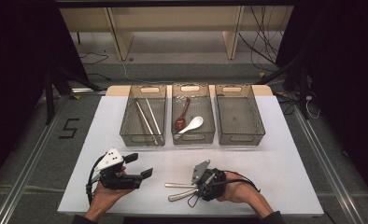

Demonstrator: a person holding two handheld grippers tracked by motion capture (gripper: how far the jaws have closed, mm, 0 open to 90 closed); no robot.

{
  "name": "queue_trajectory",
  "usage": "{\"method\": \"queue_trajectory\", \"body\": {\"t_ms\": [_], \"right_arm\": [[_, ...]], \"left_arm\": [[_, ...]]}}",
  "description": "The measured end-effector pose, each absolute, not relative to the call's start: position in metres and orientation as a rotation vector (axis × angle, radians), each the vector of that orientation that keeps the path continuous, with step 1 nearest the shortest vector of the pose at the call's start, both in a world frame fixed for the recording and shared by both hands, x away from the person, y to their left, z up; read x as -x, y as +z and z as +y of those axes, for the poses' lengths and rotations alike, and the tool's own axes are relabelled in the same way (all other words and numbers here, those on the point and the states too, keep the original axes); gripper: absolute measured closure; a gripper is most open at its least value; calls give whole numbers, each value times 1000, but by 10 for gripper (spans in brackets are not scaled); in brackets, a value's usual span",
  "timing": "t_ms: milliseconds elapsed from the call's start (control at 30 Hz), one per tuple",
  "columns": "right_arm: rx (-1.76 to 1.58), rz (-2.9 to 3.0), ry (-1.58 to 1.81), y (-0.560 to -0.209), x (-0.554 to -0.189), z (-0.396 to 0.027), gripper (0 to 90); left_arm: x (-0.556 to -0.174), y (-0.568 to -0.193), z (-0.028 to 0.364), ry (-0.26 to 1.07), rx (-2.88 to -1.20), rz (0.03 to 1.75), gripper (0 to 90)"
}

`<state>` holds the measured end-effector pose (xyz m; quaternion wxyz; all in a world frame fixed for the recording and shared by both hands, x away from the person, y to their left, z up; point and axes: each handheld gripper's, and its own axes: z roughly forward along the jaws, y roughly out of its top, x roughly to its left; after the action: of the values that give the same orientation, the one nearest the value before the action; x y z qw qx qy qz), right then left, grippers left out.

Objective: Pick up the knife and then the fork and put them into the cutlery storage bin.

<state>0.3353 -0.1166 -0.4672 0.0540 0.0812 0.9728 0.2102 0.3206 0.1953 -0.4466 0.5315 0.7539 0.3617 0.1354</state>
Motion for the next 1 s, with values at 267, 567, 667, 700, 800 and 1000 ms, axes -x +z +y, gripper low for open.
{"method": "queue_trajectory", "body": {"t_ms": [267, 567, 667, 700, 800, 1000], "right_arm": [[-283, 2925, 625, -462, -335, -118, 738], [-230, 2928, 563, -462, -333, -118, 700], [-224, 2932, 548, -462, -332, -117, 702], [-214, 2935, 534, -462, -331, -117, 700], [-180, 2930, 490, -463, -330, -116, 672], [-173, 2935, 497, -463, -331, -117, 670]], "left_arm": [[-321, -447, 195, 323, -1801, 863, 162], [-320, -447, 194, 319, -1808, 860, 162], [-320, -447, 194, 319, -1809, 861, 164], [-320, -447, 194, 319, -1809, 861, 164], [-320, -447, 194, 318, -1802, 863, 164], [-320, -446, 194, 319, -1801, 864, 166]]}}
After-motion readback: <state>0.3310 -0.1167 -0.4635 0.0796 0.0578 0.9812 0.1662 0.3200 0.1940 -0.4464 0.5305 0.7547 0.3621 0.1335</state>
